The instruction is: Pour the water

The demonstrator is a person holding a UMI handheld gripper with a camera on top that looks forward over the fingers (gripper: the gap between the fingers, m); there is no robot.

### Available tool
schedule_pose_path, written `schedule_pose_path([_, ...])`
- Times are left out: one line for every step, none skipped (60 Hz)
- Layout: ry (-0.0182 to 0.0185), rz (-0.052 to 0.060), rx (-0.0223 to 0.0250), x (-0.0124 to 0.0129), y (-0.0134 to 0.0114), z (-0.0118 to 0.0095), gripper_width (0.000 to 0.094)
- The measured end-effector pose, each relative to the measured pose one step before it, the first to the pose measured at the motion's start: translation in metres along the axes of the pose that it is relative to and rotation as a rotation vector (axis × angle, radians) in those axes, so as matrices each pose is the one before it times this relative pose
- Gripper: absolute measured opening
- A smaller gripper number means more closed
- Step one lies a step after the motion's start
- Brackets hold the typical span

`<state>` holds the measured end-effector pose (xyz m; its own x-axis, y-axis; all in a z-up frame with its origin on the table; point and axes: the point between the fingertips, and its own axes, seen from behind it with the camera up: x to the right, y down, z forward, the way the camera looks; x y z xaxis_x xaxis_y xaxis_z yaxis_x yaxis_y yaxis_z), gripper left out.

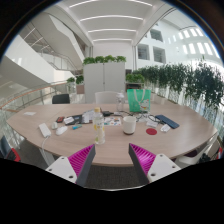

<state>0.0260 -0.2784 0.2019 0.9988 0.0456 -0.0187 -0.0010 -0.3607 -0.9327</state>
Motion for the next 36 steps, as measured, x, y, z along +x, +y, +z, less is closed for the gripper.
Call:
schedule_pose_path([-0.01080,-0.0015,0.00905,-0.00494,-0.00066,0.00939,0.0743])
schedule_pose_path([-0.00585,-0.0002,0.00783,-0.00360,-0.00043,0.01039,0.0749])
schedule_pose_path([-0.00490,0.0012,0.00639,-0.00338,-0.00019,0.01014,0.0749])
schedule_pose_path([-0.00472,0.0012,0.00692,-0.00357,0.00016,0.01132,0.0749])
schedule_pose_path([-0.00503,0.0014,0.00768,-0.00395,-0.00025,0.01169,0.0748])
schedule_pose_path([-0.00577,0.0005,0.00802,-0.00355,-0.00022,0.01172,0.0748])
schedule_pose_path([-0.00565,-0.0016,0.00824,-0.00391,0.00034,0.01221,0.0747])
schedule_pose_path([-0.00467,-0.0036,0.00701,-0.00337,0.00066,0.01242,0.0748])
schedule_pose_path([-0.00154,-0.0051,0.00493,-0.00268,0.00108,0.01250,0.0748])
schedule_pose_path([0.00087,-0.0057,0.00434,-0.00208,0.00133,0.01210,0.0747])
schedule_pose_path([0.00264,-0.0061,0.00502,-0.00170,0.00092,0.01219,0.0747])
schedule_pose_path([0.00244,-0.0065,0.00653,-0.00200,0.00058,0.01212,0.0746])
schedule_pose_path([-0.00096,-0.0066,0.00823,-0.00297,0.00037,0.01173,0.0747])
schedule_pose_path([-0.00318,-0.0064,0.00876,-0.00332,0.00042,0.01115,0.0748])
schedule_pose_path([-0.00282,-0.0050,0.00763,-0.00264,0.00065,0.01061,0.0747])
schedule_pose_path([-0.00204,-0.0030,0.00525,-0.00295,0.00079,0.01056,0.0747])
schedule_pose_path([-0.00250,-0.0016,0.00292,-0.00262,0.00100,0.01036,0.0746])
schedule_pose_path([-0.00365,0.0006,0.00157,-0.00305,0.00118,0.01007,0.0745])
schedule_pose_path([-0.00531,0.0026,0.00029,-0.00313,0.00160,0.01002,0.0745])
schedule_pose_path([-0.00688,0.0038,-0.00151,-0.00291,0.00161,0.00965,0.0745])
schedule_pose_path([-0.00699,0.0046,-0.00210,-0.00221,0.00159,0.00906,0.0745])
schedule_pose_path([-0.00693,0.0053,-0.00230,0.00046,0.00035,0.00635,0.0747])
schedule_pose_path([-0.00462,0.0035,-0.00089,-0.00153,0.00051,0.00790,0.0746])
schedule_pose_path([-0.00241,0.0019,0.00002,-0.00032,-0.00010,0.00734,0.0746])
schedule_pose_path([0.00036,0.0007,0.00143,0.00029,0.00024,0.00694,0.0746])
schedule_pose_path([0.00176,-0.0001,0.00302,0.00057,-0.00069,0.00669,0.0747])
schedule_pose_path([0.00192,-0.0016,0.00347,0.00071,-0.00048,0.00632,0.0746])
schedule_pose_path([0.00109,-0.0031,0.00532,0.00087,0.00200,0.01007,0.0746])
schedule_pose_path([0.00625,-0.0028,0.00304,-0.00256,-0.00165,0.00451,0.0747])
schedule_pose_path([0.00440,-0.0028,0.00562,0.00062,-0.00083,0.00529,0.0747])
schedule_pose_path([0.00476,-0.0026,0.00658,0.00038,-0.00079,0.00495,0.0747])
schedule_pose_path([0.00490,-0.0018,0.00680,0.00096,-0.00073,0.00542,0.0746])
schedule_pose_path([0.00586,-0.0009,0.00482,0.00127,0.00011,0.00578,0.0746])
schedule_pose_path([0.00612,-0.0004,0.00218,0.00119,0.00065,0.00549,0.0745])
schedule_pose_path([0.00247,-0.0001,0.00009,0.00409,0.00117,0.00575,0.0745])
schedule_pose_path([0.00168,0.0008,-0.00320,-0.00036,0.00194,0.00641,0.0740])
